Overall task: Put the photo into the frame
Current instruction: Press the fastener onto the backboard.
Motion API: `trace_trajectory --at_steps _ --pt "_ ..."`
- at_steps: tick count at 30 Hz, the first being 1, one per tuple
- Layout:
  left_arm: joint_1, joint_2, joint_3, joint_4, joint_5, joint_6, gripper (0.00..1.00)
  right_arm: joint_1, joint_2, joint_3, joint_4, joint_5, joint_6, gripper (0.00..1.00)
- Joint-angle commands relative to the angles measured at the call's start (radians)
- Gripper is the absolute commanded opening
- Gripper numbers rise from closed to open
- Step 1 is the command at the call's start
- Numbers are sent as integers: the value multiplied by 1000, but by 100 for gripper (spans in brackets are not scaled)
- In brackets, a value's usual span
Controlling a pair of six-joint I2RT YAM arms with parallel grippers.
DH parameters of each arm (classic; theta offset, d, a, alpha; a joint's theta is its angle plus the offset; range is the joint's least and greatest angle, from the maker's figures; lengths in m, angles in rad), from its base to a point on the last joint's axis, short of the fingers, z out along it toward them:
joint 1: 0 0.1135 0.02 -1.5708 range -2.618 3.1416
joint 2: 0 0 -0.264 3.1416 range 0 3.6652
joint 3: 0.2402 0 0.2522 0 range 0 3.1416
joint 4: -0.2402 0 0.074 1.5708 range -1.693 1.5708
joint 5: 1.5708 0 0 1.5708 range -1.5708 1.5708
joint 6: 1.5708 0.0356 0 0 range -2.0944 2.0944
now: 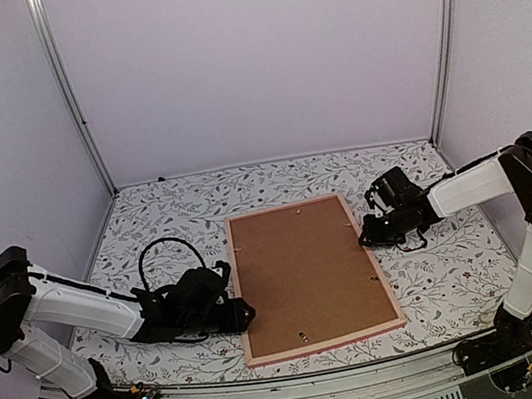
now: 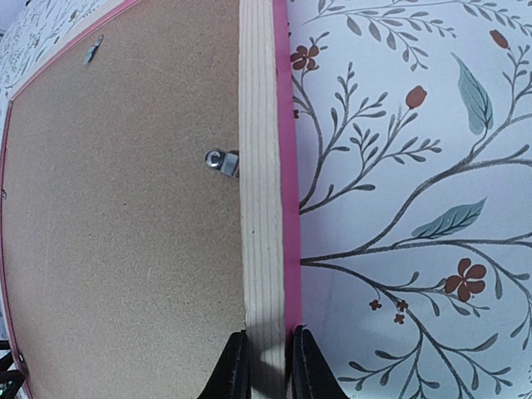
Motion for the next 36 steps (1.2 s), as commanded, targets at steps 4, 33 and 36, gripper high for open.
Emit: trace_trajectory --at_steps 4,33,36 --pt "11 -6 -42 -141 87 -31 55 -1 21 -36 -58 -34 10 9" --pt "87 24 23 -145 42 35 44 -1 20 -45 -50 -48 2 9" --pt "87 43 31 -149 42 42 43 -1 18 -47 -51 -48 0 9"
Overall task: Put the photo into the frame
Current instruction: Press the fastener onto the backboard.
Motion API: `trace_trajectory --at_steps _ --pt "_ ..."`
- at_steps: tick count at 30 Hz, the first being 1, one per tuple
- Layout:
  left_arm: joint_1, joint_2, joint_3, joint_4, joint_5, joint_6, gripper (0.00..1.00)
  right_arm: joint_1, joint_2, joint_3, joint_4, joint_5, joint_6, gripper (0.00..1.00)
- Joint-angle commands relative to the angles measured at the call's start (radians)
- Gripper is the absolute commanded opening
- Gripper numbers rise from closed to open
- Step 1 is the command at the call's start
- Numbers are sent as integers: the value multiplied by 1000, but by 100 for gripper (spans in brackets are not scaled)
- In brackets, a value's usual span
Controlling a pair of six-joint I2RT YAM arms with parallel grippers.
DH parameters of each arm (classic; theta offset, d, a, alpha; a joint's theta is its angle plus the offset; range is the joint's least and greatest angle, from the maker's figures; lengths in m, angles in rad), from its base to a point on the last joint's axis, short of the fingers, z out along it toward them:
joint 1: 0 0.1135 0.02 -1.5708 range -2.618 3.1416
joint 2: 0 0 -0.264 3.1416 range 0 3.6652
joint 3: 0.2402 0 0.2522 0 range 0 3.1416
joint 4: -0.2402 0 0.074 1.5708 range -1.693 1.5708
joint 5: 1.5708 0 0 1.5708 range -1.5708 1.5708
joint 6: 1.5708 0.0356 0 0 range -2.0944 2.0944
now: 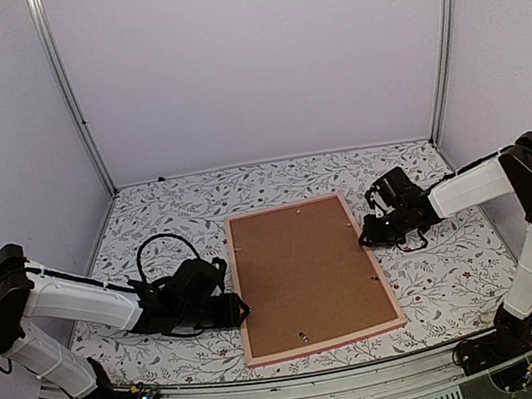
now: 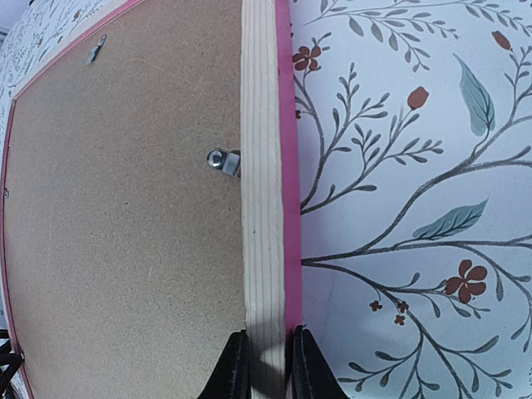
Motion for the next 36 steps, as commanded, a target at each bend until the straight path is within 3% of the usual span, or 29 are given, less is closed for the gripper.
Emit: trace_trajectory --at_steps 1,22,36 --pt "14 56 1 -88 -7 20 43 0 20 -38 -68 -37 3 9" --pt "-42 55 -40 -161 -68 -2 44 -1 33 -37 -59 -45 0 9" --pt "-39 45 18 -218 -152 52 38 0 37 -30 -60 -54 -7 9"
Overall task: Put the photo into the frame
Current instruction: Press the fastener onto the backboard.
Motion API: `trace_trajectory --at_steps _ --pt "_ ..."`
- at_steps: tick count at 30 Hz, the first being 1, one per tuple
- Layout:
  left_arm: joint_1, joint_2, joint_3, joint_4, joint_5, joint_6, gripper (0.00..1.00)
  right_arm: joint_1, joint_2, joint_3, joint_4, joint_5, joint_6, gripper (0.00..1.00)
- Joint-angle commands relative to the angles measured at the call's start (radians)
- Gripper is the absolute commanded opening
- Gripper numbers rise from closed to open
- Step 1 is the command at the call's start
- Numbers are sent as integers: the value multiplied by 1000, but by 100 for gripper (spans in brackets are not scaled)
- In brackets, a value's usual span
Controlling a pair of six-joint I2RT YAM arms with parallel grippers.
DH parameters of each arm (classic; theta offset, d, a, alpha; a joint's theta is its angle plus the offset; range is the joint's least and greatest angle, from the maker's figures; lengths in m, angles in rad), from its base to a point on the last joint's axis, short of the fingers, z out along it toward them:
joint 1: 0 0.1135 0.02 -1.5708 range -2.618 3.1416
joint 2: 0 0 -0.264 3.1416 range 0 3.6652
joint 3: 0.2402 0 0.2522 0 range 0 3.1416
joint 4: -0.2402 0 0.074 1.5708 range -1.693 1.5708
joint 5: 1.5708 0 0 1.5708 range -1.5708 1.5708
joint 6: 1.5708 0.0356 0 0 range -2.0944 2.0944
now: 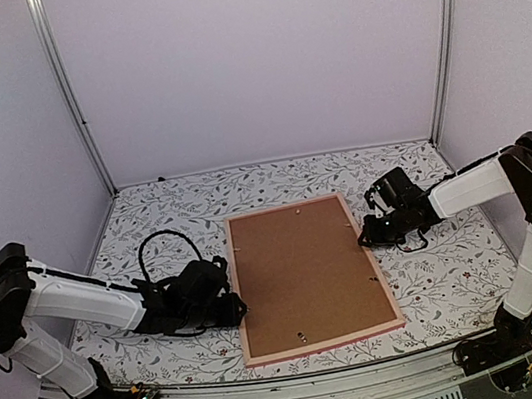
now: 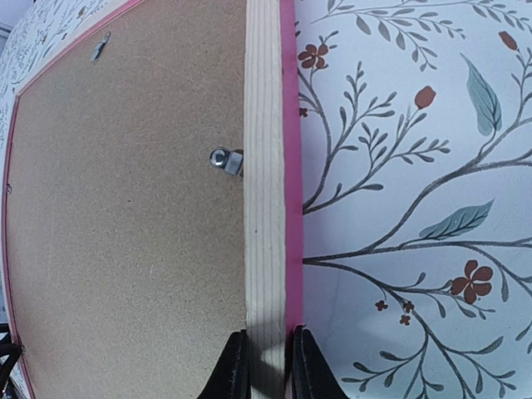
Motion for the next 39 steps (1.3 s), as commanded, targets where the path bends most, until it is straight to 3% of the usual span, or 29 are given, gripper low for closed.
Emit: trace_trajectory --at_steps 1,11,16,27,39 --pt "-4 28 1 -174 -49 44 39 1 39 -26 -66 -41 0 9" --pt "-4 -87 6 -130 4 41 67 2 41 -35 -59 -43 2 9" --pt "-1 -96 10 -94 35 50 74 1 29 -31 -68 -38 1 9" --pt "2 -7 48 -111 45 83 75 2 17 -34 -77 -37 -2 9" --pt "3 31 73 -147 -16 98 59 2 22 -37 -69 -43 -4 9"
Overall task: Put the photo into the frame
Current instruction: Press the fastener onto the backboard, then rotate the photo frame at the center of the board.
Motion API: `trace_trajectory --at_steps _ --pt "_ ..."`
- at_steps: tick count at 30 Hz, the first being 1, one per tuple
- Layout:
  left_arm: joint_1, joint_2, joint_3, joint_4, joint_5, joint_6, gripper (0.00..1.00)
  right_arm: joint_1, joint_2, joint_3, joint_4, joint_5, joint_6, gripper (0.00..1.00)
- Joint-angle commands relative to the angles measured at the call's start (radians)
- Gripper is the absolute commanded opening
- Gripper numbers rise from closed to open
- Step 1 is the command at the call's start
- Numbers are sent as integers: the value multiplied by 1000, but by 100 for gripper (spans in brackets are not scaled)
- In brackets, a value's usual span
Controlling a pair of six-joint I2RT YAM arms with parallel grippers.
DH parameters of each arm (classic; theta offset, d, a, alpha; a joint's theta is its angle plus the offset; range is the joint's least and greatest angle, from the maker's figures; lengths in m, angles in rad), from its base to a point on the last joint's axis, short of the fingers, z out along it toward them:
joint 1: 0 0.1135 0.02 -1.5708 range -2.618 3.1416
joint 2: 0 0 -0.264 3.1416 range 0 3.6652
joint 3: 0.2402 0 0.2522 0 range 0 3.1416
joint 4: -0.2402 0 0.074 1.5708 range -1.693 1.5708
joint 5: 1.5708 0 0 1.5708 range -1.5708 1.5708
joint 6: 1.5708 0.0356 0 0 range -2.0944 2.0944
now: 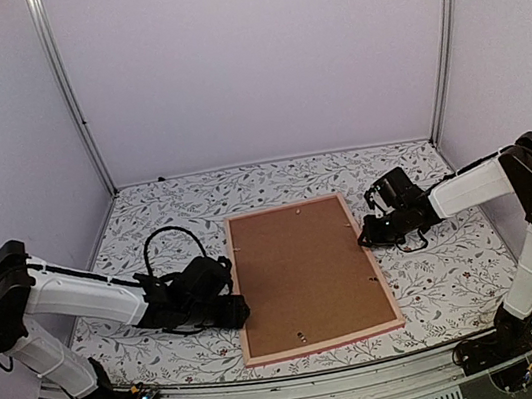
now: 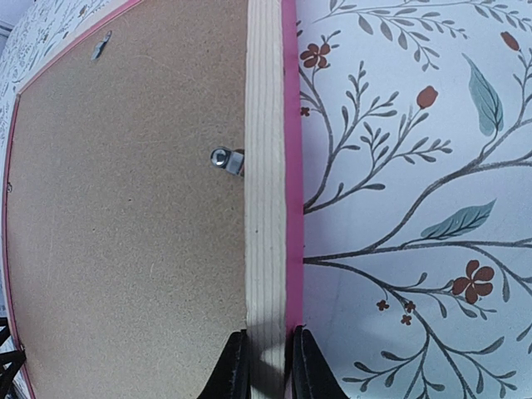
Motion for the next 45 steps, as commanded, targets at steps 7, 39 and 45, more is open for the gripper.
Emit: trace_trajectory --at_steps 7,39,45 --pt "2 36 24 -57 -50 24 55 2 26 -39 -66 -40 -4 9" --pt "195 -140 66 -23 139 159 100 -8 136 227 -305 48 -217 7" --pt "275 -139 131 -80 130 229 100 -10 248 401 -390 20 -370 7"
